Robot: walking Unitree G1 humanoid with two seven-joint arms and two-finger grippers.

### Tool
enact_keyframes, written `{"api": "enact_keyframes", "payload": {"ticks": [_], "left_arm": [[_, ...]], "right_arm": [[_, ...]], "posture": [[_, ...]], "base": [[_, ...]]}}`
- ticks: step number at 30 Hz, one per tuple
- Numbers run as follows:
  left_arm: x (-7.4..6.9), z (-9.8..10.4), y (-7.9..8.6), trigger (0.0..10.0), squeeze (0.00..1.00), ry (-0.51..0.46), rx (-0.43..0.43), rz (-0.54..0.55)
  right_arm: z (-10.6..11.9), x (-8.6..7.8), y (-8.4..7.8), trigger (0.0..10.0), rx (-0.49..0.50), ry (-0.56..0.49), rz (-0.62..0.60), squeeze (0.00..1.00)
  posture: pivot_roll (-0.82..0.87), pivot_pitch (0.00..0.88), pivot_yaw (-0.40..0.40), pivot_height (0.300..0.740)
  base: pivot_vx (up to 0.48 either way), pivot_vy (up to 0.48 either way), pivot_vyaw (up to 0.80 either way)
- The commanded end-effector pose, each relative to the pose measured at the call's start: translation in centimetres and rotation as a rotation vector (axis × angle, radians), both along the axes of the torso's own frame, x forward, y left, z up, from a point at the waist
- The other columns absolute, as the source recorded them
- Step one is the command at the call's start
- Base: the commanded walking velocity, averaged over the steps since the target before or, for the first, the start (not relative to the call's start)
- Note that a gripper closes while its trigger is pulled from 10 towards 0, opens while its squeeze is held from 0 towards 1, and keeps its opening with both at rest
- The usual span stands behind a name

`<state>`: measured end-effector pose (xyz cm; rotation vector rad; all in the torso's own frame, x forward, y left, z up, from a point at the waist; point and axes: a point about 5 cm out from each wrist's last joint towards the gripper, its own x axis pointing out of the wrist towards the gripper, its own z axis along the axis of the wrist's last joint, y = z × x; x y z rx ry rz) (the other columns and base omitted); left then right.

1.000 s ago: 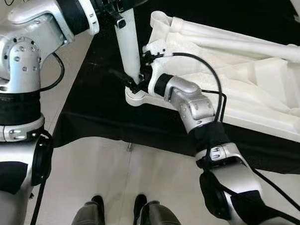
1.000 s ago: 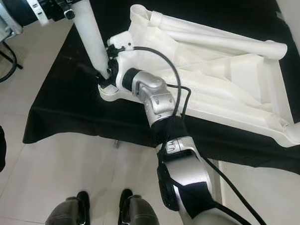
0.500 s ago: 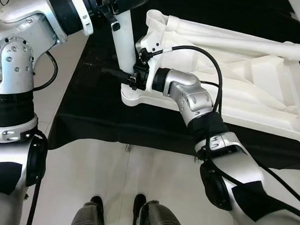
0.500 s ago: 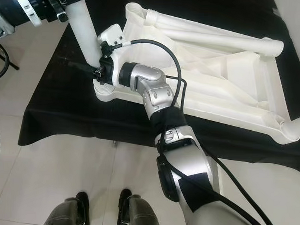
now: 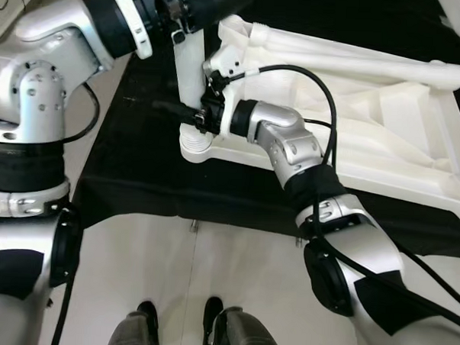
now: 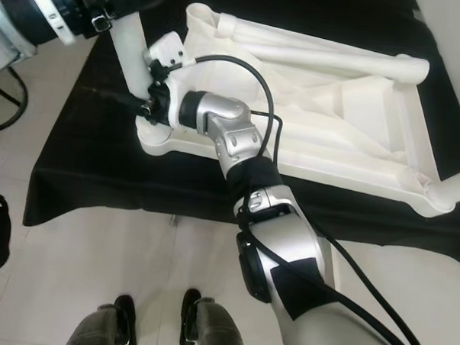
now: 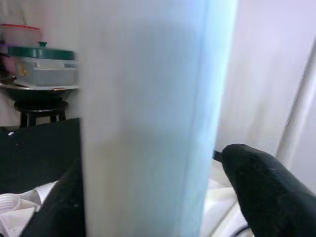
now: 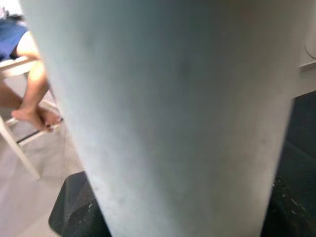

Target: Building children table

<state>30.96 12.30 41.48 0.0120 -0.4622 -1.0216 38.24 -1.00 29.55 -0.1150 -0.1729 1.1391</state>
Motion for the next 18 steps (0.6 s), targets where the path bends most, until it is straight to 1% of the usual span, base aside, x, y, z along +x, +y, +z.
{"api": "enact_keyframes", "payload": {"ticks": [1,3,4,6,8,11,12,14,16,18], "left_arm": [[-0.2,-1.3,-2.6,10.0,0.0,0.039,0.084,-0.107],[0.0,-1.0,-2.3,10.0,0.0,0.044,0.075,-0.09],[0.0,-1.0,-2.3,10.0,0.0,0.044,0.075,-0.09],[-0.1,-1.0,-2.3,10.0,0.0,0.046,0.075,-0.092],[-0.1,-1.0,-2.3,10.0,0.0,0.046,0.075,-0.092],[-0.2,-1.4,-2.4,10.0,0.0,0.048,0.086,-0.101],[-0.2,-1.4,-2.4,10.0,0.0,0.048,0.086,-0.101],[-0.2,-1.7,-2.6,10.0,0.0,0.05,0.091,-0.104],[-0.2,-1.7,-2.6,10.0,0.0,0.05,0.09,-0.104],[-0.1,-1.7,-2.7,10.0,0.0,0.048,0.089,-0.102]], "right_arm": [[-0.2,-0.3,1.7,0.0,-0.003,0.047,0.001,0.0],[-0.6,0.2,1.4,0.0,0.028,0.08,-0.082,0.0],[-0.6,0.2,1.4,0.0,0.028,0.08,-0.082,0.0],[-1.1,0.6,0.9,0.0,0.062,0.099,-0.143,0.0],[-1.1,0.6,0.9,0.0,0.062,0.099,-0.143,0.0],[-1.6,0.5,0.7,0.0,0.104,0.105,-0.167,0.0],[-1.6,0.5,0.7,0.0,0.104,0.105,-0.167,0.0],[-2.3,0.2,0.5,0.0,0.149,0.098,-0.213,0.0],[-2.5,0.1,0.5,0.0,0.16,0.094,-0.232,0.0],[-3.4,0.1,0.1,0.0,0.173,0.107,-0.301,0.0]], "posture": [[-0.14,0.283,-0.101,0.74],[-0.14,0.285,-0.103,0.74],[-0.14,0.285,-0.103,0.74],[-0.14,0.289,-0.102,0.74],[-0.14,0.289,-0.102,0.74],[-0.14,0.289,-0.102,0.74],[-0.14,0.289,-0.102,0.74],[-0.14,0.291,-0.102,0.74],[-0.14,0.291,-0.102,0.74],[-0.14,0.296,-0.105,0.74]], "base": [[0.0,0.0,0.0],[0.0,0.0,0.0],[0.0,0.0,0.0],[0.0,0.0,0.0],[0.0,0.0,0.0],[0.0,0.0,0.0],[0.0,0.0,0.0],[0.0,0.0,0.0],[0.0,0.0,0.0],[0.0,0.0,0.0]]}}
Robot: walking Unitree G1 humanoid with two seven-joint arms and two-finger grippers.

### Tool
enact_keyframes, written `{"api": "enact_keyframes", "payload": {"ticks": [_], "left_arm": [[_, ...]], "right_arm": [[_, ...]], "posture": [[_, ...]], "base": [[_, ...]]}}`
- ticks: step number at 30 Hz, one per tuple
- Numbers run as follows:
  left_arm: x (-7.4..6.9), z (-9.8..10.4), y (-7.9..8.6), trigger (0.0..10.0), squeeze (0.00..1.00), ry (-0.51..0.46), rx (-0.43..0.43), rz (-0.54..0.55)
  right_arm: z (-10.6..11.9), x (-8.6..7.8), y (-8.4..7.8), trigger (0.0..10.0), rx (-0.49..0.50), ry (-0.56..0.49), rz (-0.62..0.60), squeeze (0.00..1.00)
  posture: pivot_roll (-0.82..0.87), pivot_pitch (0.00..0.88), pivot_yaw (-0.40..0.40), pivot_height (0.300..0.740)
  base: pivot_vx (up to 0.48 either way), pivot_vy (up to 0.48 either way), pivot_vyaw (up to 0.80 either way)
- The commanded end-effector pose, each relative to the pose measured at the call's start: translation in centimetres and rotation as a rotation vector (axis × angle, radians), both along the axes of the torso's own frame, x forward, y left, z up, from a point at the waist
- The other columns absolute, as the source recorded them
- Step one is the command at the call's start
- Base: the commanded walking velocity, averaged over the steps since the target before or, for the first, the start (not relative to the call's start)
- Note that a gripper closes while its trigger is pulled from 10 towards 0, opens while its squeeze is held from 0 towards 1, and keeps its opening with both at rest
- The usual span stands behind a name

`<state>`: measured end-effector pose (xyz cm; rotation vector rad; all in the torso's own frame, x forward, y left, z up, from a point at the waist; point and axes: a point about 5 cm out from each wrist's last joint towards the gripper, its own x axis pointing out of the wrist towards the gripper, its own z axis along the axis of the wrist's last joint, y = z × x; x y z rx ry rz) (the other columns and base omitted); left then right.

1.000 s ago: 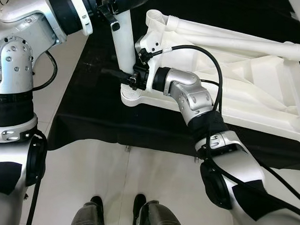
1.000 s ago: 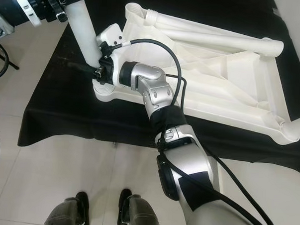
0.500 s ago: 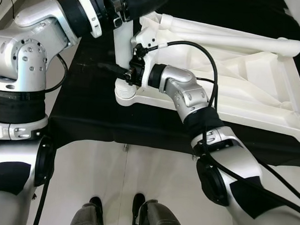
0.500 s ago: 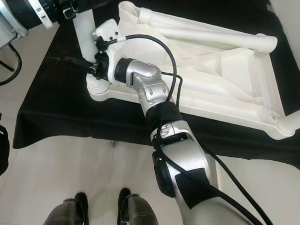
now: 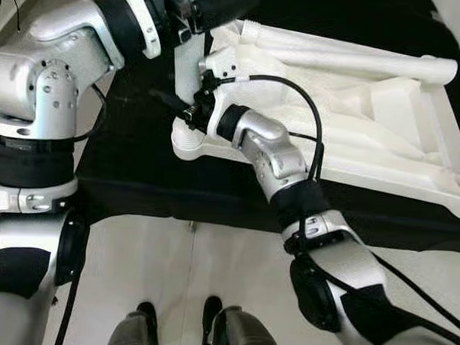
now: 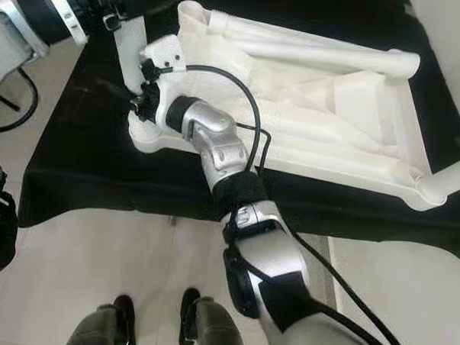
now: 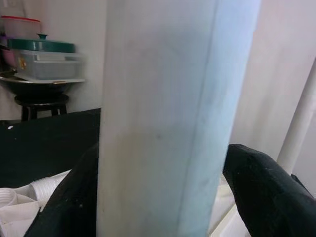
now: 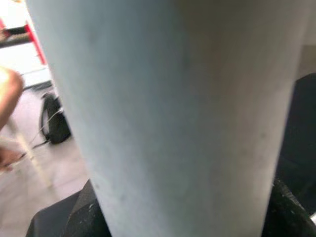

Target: Building children table

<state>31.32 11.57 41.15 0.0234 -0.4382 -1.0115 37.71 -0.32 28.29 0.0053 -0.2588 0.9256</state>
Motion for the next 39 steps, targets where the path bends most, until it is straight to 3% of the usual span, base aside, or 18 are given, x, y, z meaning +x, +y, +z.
{"api": "enact_keyframes", "payload": {"ticks": [1,5,17,18,20,22,30,31,34,35,39], "left_arm": [[-0.4,-1.3,-2.0,10.0,0.0,0.034,0.07,-0.116],[-0.4,-1.4,-1.9,10.0,0.0,0.033,0.072,-0.115],[-0.4,-1.4,-1.9,10.0,0.0,0.033,0.072,-0.116],[-0.4,-1.4,-1.9,10.0,0.0,0.032,0.073,-0.117],[-0.4,-1.4,-1.9,10.0,0.0,0.032,0.073,-0.117],[-0.4,-1.3,-1.9,10.0,0.0,0.032,0.074,-0.12],[-0.4,-1.2,-2.0,10.0,0.0,0.033,0.073,-0.122],[-0.5,-1.2,-2.0,0.9,0.0,0.035,0.065,-0.125],[-0.5,-1.1,-2.0,0.9,0.0,0.036,0.06,-0.127],[-0.5,-1.1,-1.9,0.0,0.0,0.037,0.059,-0.13],[-0.6,-1.2,-1.9,0.0,0.0,0.038,0.058,-0.137]], "right_arm": [[-2.1,0.6,-0.6,0.0,0.024,0.125,-0.095,0.0],[-2.4,0.7,-1.4,0.0,0.066,0.128,-0.186,0.0],[-2.6,0.5,-1.4,0.0,0.066,0.11,-0.216,0.0],[-3.5,0.4,-2.0,0.0,0.029,0.121,-0.34,0.0],[-3.5,0.4,-2.0,0.0,0.029,0.121,-0.34,0.0],[-5.2,-0.7,-2.5,0.0,-0.005,0.153,-0.569,0.0],[-5.4,-1.9,-1.3,0.0,0.013,0.159,-0.621,0.0],[-5.3,-1.9,-1.1,0.0,0.015,0.156,-0.616,0.0],[-5.2,-1.9,-1.0,0.0,0.016,0.154,-0.612,0.0],[-5.1,-1.8,-1.0,0.0,0.017,0.153,-0.609,0.0],[-5.0,-1.9,-1.0,0.0,0.021,0.153,-0.614,0.0]], "posture": [[-0.14,0.296,-0.105,0.74],[-0.15,0.296,-0.101,0.74],[-0.15,0.298,-0.101,0.74],[-0.15,0.298,-0.101,0.74],[-0.15,0.298,-0.101,0.74],[-0.14,0.297,-0.101,0.74],[-0.14,0.293,-0.1,0.74],[-0.15,0.289,-0.101,0.74],[-0.15,0.289,-0.101,0.74],[-0.15,0.288,-0.1,0.74],[-0.15,0.286,-0.099,0.74]], "base": [[0.0,0.0,0.0],[0.0,0.0,0.0],[0.0,0.0,0.0],[0.0,0.0,0.0],[0.0,0.0,0.0],[0.0,0.0,0.0],[0.0,0.0,0.0],[0.0,0.0,0.0],[0.0,0.0,0.0],[0.0,0.0,0.0],[0.0,0.0,0.0]]}}
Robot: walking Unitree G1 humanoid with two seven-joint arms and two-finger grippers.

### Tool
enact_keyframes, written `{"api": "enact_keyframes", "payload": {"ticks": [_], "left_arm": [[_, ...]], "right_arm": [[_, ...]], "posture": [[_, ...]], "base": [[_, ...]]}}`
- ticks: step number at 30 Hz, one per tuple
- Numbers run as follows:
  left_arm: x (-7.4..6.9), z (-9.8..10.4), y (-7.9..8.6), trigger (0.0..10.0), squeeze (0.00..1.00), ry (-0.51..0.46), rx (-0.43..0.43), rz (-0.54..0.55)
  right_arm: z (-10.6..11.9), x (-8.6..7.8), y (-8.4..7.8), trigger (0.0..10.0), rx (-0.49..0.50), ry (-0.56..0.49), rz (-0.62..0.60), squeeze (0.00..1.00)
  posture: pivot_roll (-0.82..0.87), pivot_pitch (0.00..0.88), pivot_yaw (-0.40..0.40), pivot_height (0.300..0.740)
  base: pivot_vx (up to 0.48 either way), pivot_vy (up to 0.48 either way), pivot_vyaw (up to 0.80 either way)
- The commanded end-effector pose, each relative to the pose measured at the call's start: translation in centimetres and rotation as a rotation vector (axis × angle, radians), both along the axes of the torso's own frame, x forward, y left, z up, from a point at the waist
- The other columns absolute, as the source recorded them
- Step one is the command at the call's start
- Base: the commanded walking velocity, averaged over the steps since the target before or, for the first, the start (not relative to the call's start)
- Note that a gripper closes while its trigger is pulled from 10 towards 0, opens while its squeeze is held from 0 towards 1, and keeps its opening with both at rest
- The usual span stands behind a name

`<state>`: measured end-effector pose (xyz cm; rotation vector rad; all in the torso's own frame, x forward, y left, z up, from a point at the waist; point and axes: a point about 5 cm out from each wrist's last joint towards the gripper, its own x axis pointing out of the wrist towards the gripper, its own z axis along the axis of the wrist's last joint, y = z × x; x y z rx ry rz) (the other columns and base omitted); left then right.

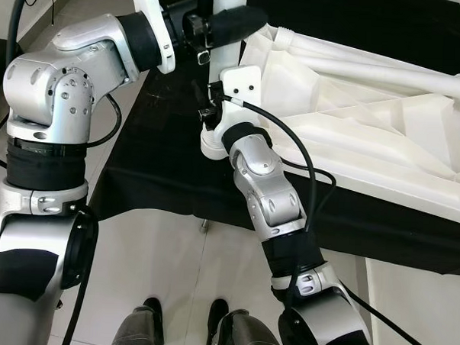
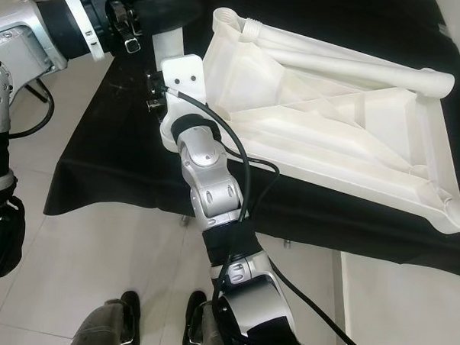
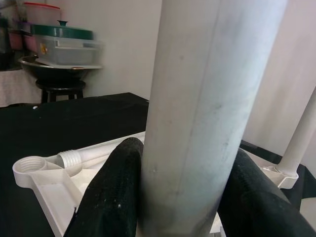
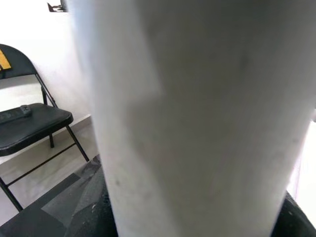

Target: Building children table

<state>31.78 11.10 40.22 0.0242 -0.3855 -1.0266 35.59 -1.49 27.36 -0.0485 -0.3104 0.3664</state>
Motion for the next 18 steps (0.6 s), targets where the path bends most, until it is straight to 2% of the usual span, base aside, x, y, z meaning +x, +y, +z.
{"api": "enact_keyframes", "payload": {"ticks": [1,11,12,16,17,18], "left_arm": [[-1.1,-0.3,-1.5,0.0,0.0,-0.002,0.028,-0.132],[-1.1,-0.5,-1.7,0.0,0.0,0.006,0.035,-0.151],[-1.2,-0.5,-1.8,0.0,0.0,0.008,0.041,-0.16],[-1.2,-0.6,-1.9,0.0,0.0,0.01,0.045,-0.167],[-1.3,-0.7,-2.0,0.0,0.0,0.011,0.052,-0.176],[-1.3,-0.7,-2.1,0.0,0.0,0.012,0.056,-0.181]], "right_arm": [[-4.1,0.2,0.1,0.0,0.038,0.203,-0.057,0.0],[-4.0,-0.4,0.0,0.0,0.039,0.211,-0.078,0.0],[-4.0,-0.4,0.1,10.0,0.039,0.215,-0.073,0.0],[-3.8,-0.4,0.2,10.0,0.033,0.21,-0.051,0.0],[-2.8,-0.2,0.6,10.0,0.041,0.165,0.058,1.0],[-2.0,-0.1,0.8,10.0,0.046,0.129,0.135,1.0]], "posture": [[-0.15,0.286,-0.099,0.74],[-0.15,0.274,-0.091,0.74],[-0.15,0.272,-0.09,0.74],[-0.15,0.27,-0.089,0.74],[-0.15,0.27,-0.089,0.74],[-0.15,0.269,-0.09,0.74]], "base": [[0.0,0.0,0.0],[0.0,0.0,0.0],[0.0,0.0,0.0],[0.0,0.0,0.0],[0.0,0.0,0.0],[0.0,0.0,0.0]]}}
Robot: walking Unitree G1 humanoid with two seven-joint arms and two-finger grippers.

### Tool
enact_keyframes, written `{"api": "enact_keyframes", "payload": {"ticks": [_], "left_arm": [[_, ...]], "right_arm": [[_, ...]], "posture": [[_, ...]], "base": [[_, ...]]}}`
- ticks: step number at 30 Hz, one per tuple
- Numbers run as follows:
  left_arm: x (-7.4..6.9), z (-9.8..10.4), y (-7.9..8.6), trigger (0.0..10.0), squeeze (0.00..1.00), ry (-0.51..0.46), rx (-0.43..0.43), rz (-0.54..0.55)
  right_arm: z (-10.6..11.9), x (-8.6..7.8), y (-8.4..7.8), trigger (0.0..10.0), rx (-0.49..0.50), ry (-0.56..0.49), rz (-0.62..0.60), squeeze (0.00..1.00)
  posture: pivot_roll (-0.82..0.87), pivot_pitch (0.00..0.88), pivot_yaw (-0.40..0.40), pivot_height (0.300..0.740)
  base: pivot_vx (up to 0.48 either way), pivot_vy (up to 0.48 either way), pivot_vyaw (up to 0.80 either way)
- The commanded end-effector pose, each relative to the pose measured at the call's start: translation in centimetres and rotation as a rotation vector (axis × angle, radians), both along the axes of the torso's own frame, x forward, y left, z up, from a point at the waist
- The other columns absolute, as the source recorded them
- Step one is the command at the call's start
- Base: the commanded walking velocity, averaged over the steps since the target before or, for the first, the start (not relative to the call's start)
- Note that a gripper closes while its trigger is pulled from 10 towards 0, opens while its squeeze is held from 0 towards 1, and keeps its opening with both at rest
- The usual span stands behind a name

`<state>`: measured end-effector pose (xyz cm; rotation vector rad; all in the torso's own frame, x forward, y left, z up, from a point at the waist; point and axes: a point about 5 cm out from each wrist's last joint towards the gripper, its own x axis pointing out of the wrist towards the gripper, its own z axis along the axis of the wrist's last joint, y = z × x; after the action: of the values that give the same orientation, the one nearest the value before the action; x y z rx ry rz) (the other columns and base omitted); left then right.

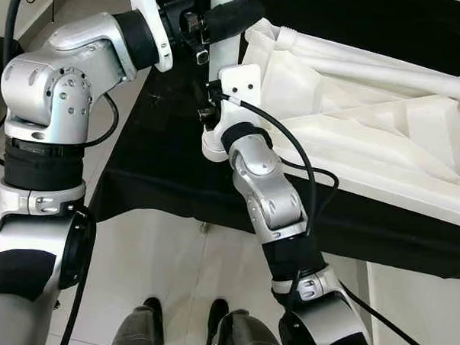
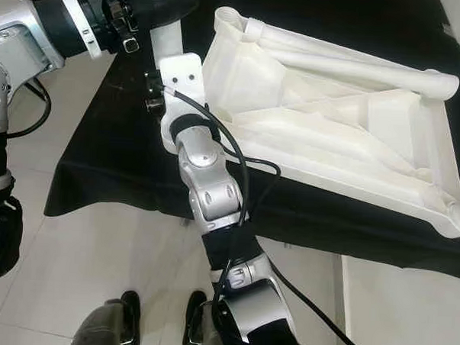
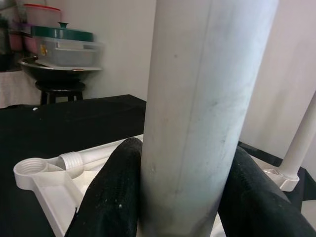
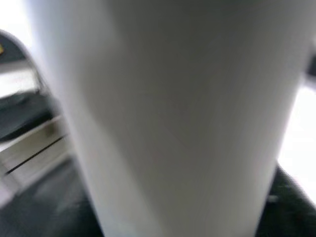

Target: Building children table

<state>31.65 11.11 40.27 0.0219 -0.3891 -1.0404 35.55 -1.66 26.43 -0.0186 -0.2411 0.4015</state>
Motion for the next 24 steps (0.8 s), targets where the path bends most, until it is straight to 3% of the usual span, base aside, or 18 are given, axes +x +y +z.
{"api": "enact_keyframes", "payload": {"ticks": [1,2,7,8,10,13,14,15,19,20,24], "left_arm": [[-1.2,-0.8,-2.1,0.0,0.0,0.014,0.058,-0.167],[-1.3,-0.9,-2.2,0.0,0.0,0.013,0.071,-0.178],[-1.3,-1.0,-2.2,0.0,0.0,0.013,0.078,-0.182],[-1.4,-1.1,-2.2,0.0,0.0,0.012,0.083,-0.186],[-1.5,-1.1,-2.3,0.0,0.0,0.014,0.087,-0.196],[-1.6,-1.2,-2.4,0.0,0.0,0.014,0.093,-0.21],[-1.6,-1.2,-2.4,0.0,0.0,0.014,0.093,-0.21],[-1.7,-1.2,-2.4,0.0,0.0,0.014,0.094,-0.216],[-1.8,-1.2,-2.5,0.0,0.0,0.015,0.096,-0.221],[-1.8,-1.3,-2.5,0.0,0.0,0.015,0.099,-0.224],[-1.9,-1.5,-2.6,0.0,0.0,0.018,0.109,-0.229]], "right_arm": [[-1.1,0.0,0.9,10.0,0.037,0.056,0.097,1.0],[1.3,0.4,1.1,10.0,0.018,-0.033,0.342,1.0],[2.3,0.7,0.8,10.0,-0.009,-0.061,0.426,1.0],[2.7,0.9,0.6,10.0,-0.053,-0.073,0.474,0.0],[3.4,0.8,0.7,10.0,-0.127,-0.084,0.621,0.0],[4.2,0.7,1.0,10.0,-0.171,-0.082,0.719,0.0],[4.2,0.7,1.0,10.0,-0.171,-0.082,0.719,0.0],[4.4,0.6,1.3,9.1,-0.192,-0.086,0.776,0.0],[4.5,0.5,1.5,9.1,-0.201,-0.086,0.819,0.0],[4.6,0.5,1.7,0.0,-0.202,-0.085,0.883,0.0],[4.8,0.3,2.0,0.0,-0.209,-0.093,0.966,0.0]], "posture": [[-0.15,0.269,-0.09,0.74],[-0.14,0.267,-0.09,0.74],[-0.14,0.267,-0.09,0.74],[-0.14,0.268,-0.091,0.74],[-0.14,0.272,-0.09,0.74],[-0.13,0.274,-0.089,0.74],[-0.13,0.274,-0.089,0.74],[-0.13,0.278,-0.087,0.74],[-0.13,0.279,-0.087,0.74],[-0.13,0.283,-0.087,0.74],[-0.13,0.289,-0.083,0.74]], "base": [[0.0,0.0,0.0],[0.0,0.0,0.0],[0.0,0.0,0.0],[0.0,0.0,0.0],[0.0,0.0,0.0],[0.0,0.0,0.0],[0.0,0.0,0.0],[0.0,0.0,0.0],[0.0,0.0,0.0],[0.0,0.0,0.0],[0.0,0.0,0.0]]}}
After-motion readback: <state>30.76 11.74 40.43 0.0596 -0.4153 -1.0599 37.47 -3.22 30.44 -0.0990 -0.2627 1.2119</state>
